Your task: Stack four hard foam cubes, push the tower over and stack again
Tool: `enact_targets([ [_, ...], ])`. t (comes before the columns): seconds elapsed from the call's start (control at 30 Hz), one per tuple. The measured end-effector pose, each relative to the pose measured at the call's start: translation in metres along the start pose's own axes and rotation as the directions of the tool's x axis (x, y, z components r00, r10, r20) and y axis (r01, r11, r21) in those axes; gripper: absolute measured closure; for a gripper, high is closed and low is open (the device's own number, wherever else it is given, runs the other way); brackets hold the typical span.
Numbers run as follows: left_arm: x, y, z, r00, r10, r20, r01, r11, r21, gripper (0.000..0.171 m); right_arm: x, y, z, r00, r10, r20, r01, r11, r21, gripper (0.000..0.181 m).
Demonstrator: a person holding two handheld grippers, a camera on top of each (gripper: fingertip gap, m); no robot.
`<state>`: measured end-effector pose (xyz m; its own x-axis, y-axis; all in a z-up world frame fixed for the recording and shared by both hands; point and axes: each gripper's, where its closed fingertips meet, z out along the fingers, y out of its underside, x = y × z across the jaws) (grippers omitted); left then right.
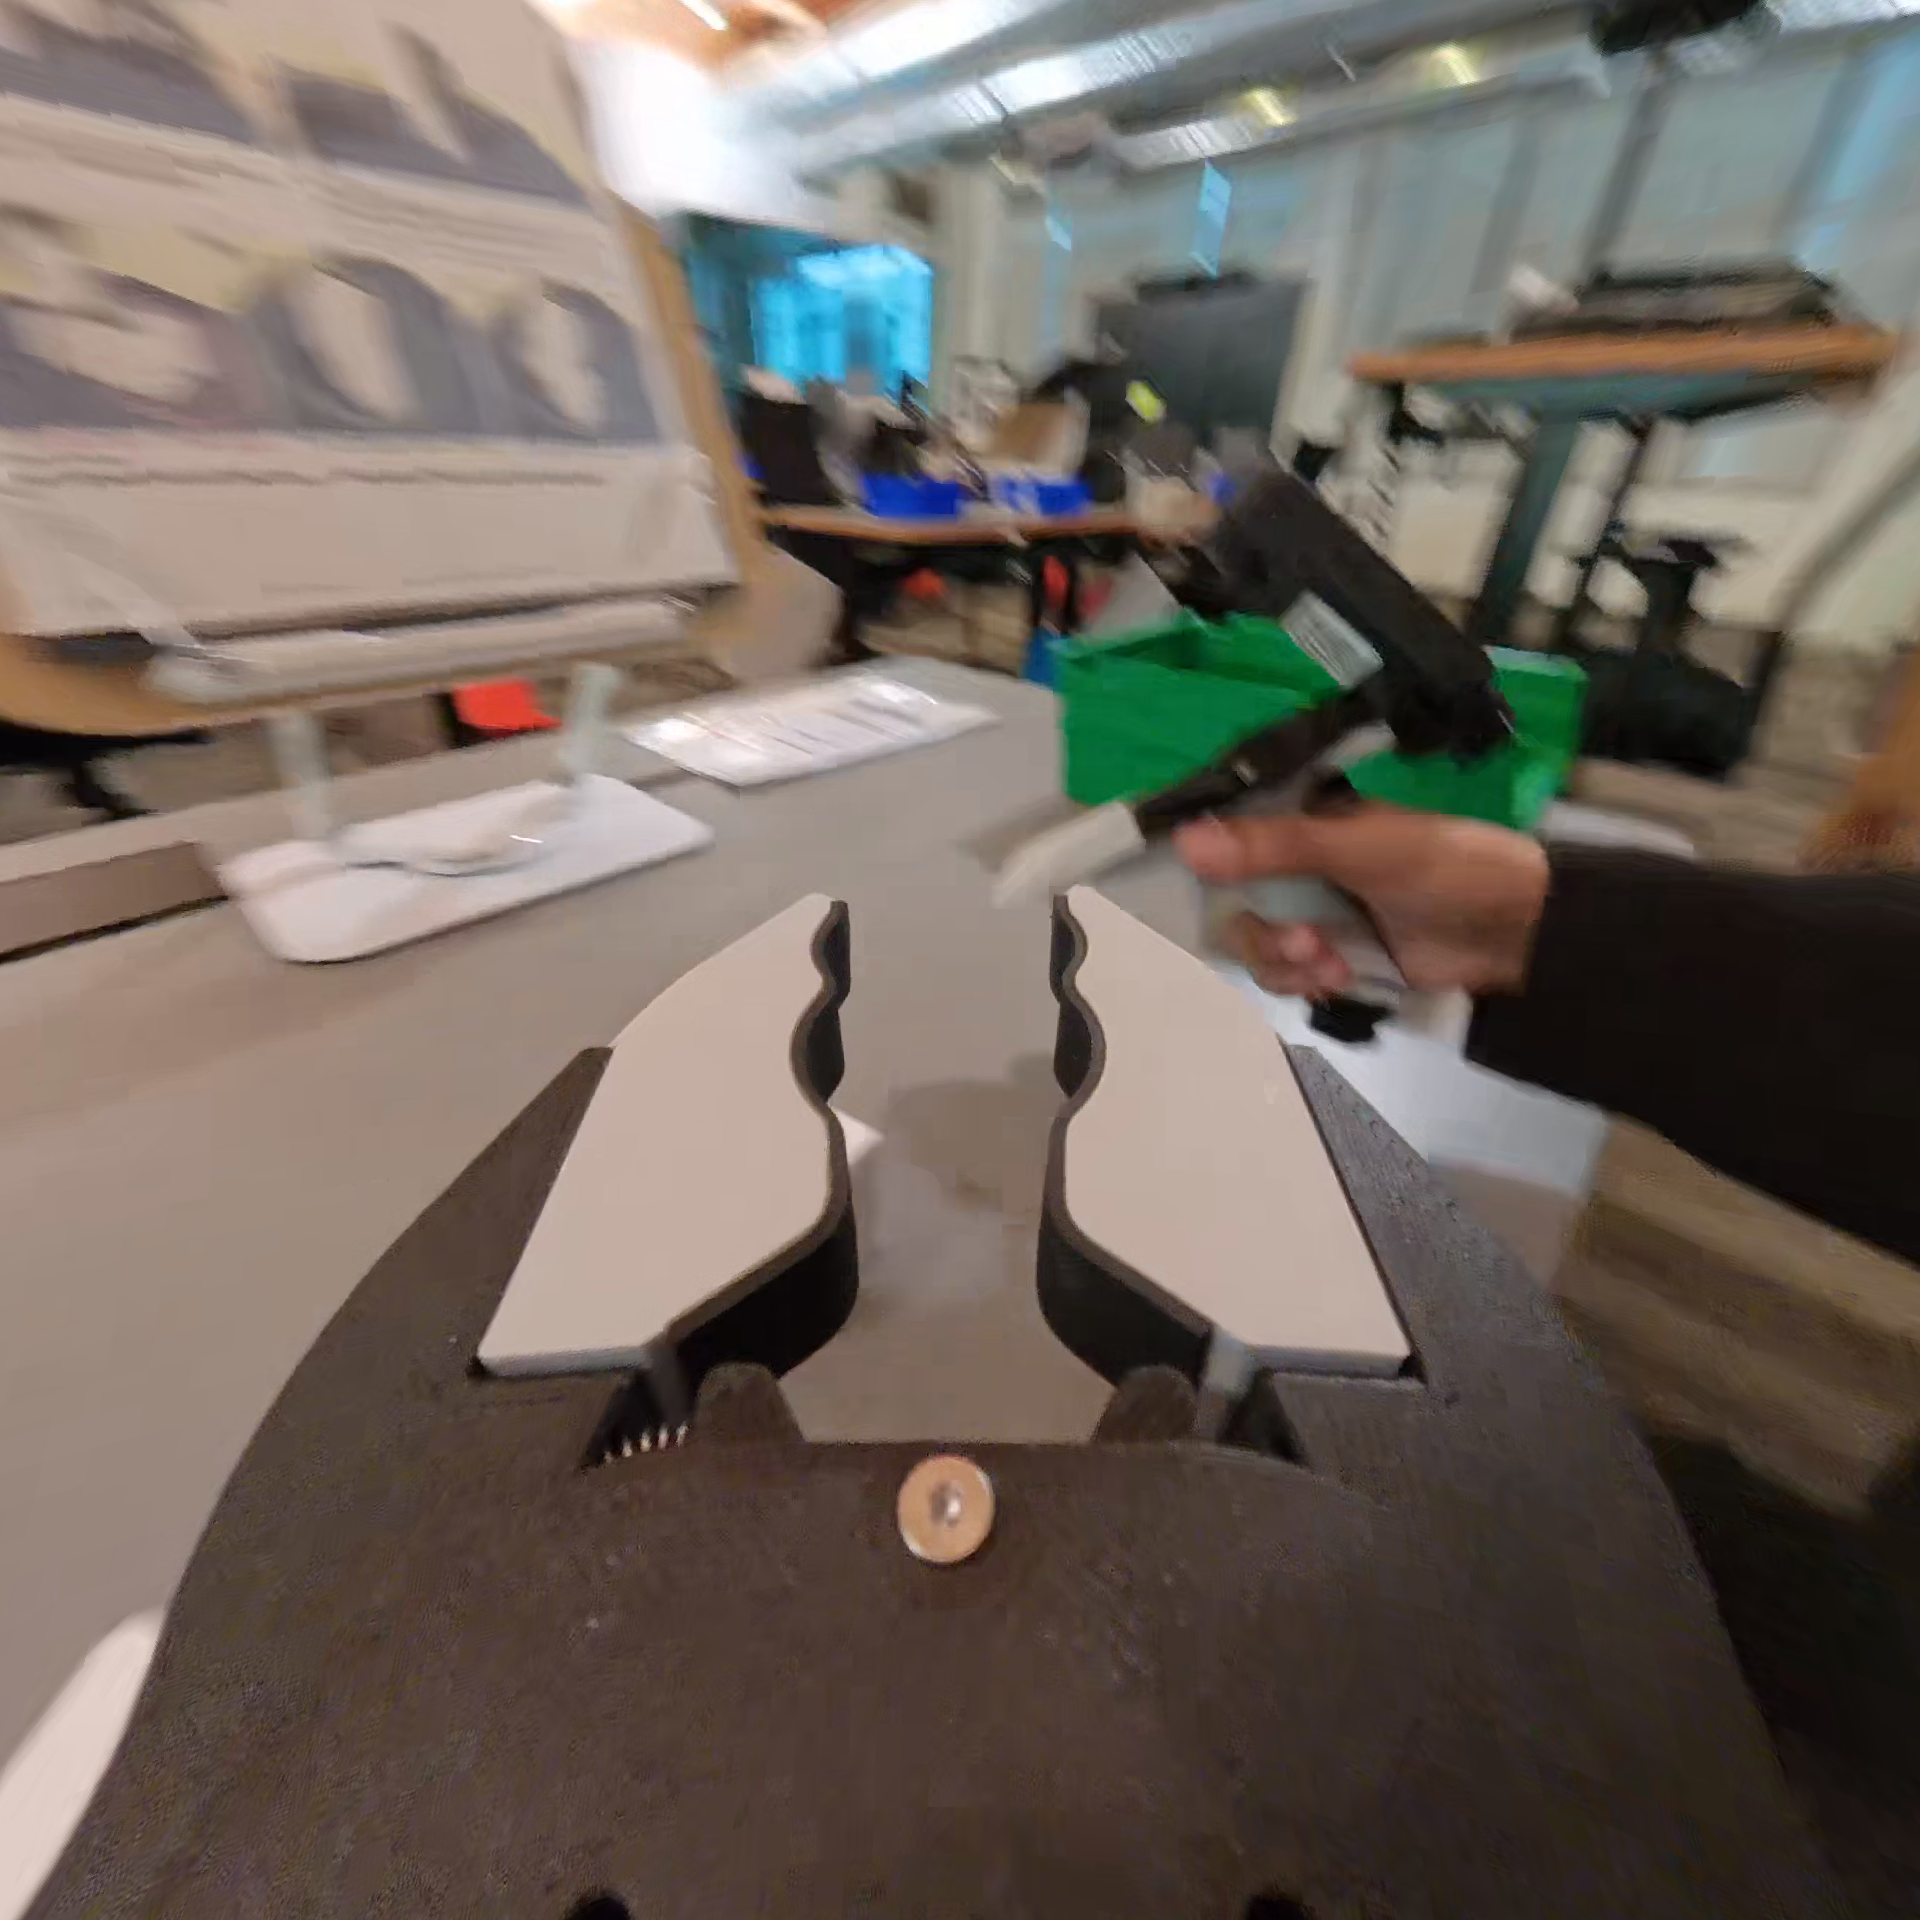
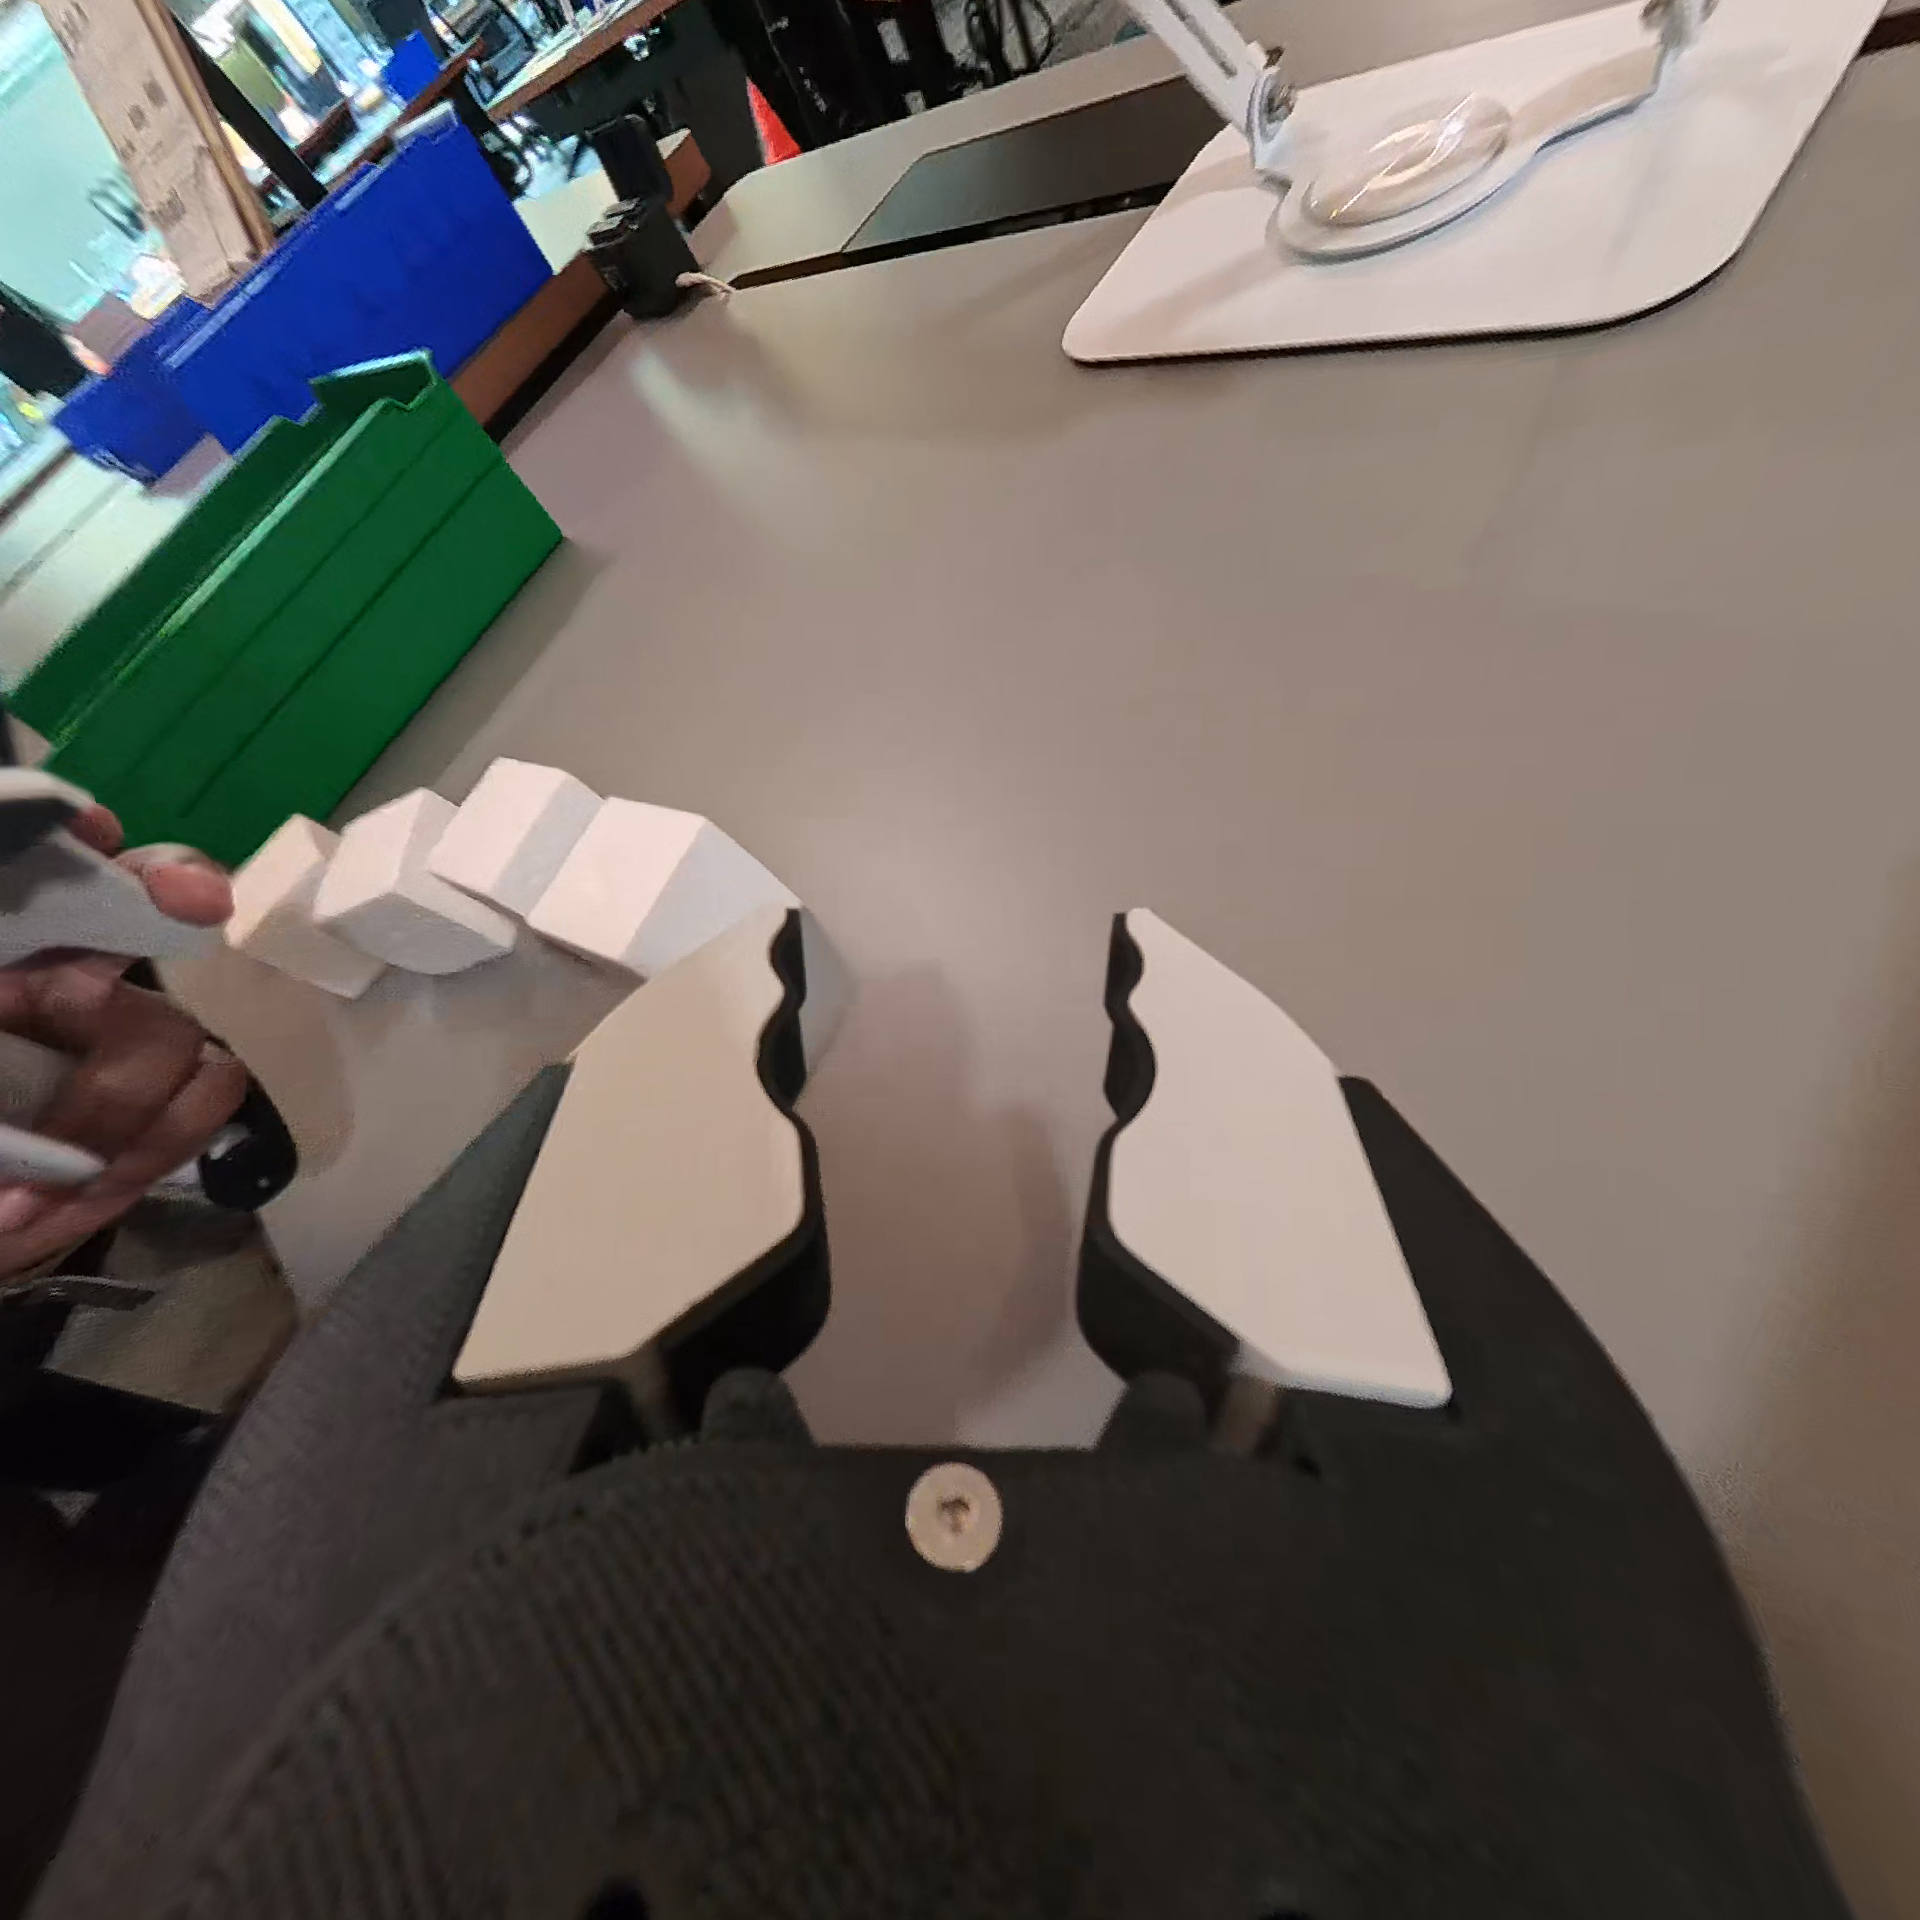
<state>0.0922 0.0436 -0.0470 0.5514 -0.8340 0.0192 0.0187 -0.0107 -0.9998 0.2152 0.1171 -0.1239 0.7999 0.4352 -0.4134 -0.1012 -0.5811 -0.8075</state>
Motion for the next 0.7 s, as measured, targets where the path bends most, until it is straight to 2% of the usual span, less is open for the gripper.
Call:
enact_targets([
  [0.07,0.034,0.023,0.017,0.988,0.023,-0.156,-0.042,0.992,-0.118,0.131,0.009,0.004,-0.013,0.996,-0.051,-0.080,0.052,0.999,0.009,0.126],
  [0.13,0.055,0.039,0.029,0.968,0.008,-0.250,-0.058,0.979,-0.195,0.122,0.012,0.007,-0.029,0.986,-0.089,-0.139,0.095,0.995,0.032,0.126],
  [0.2,0.064,0.042,0.040,0.955,-0.005,-0.297,-0.059,0.977,-0.205,0.118,0.009,0.011,-0.044,0.983,-0.084,-0.164,0.097,0.993,0.071,0.125],
  [0.27,0.069,0.037,0.049,0.946,-0.014,-0.325,-0.048,0.982,-0.184,0.113,0.002,0.011,-0.057,0.992,-0.003,-0.123,0.022,0.989,0.149,0.127],
  [0.33,0.065,0.028,0.059,0.953,-0.033,-0.301,-0.011,0.990,-0.143,0.107,-0.007,0.012,-0.069,0.997,0.072,-0.026,-0.065,0.976,0.210,0.120],
  [0.43,0.055,0.014,0.065,0.961,-0.064,-0.268,0.045,0.996,-0.079,0.105,-0.004,0.011,-0.080,0.996,0.094,-0.003,-0.090,0.965,0.248,0.113],
  [0.57,0.030,0.011,0.063,0.980,-0.078,-0.185,0.066,0.995,-0.069,0.105,-0.016,0.035,-0.060,0.999,-0.037,0.035,0.034,0.996,0.082,0.094],
  [0.7,-0.001,0.014,0.050,0.995,-0.062,-0.072,0.057,0.995,-0.081,0.102,-0.040,0.040,-0.028,0.966,-0.252,0.056,0.252,0.968,0.004,0.096],
])
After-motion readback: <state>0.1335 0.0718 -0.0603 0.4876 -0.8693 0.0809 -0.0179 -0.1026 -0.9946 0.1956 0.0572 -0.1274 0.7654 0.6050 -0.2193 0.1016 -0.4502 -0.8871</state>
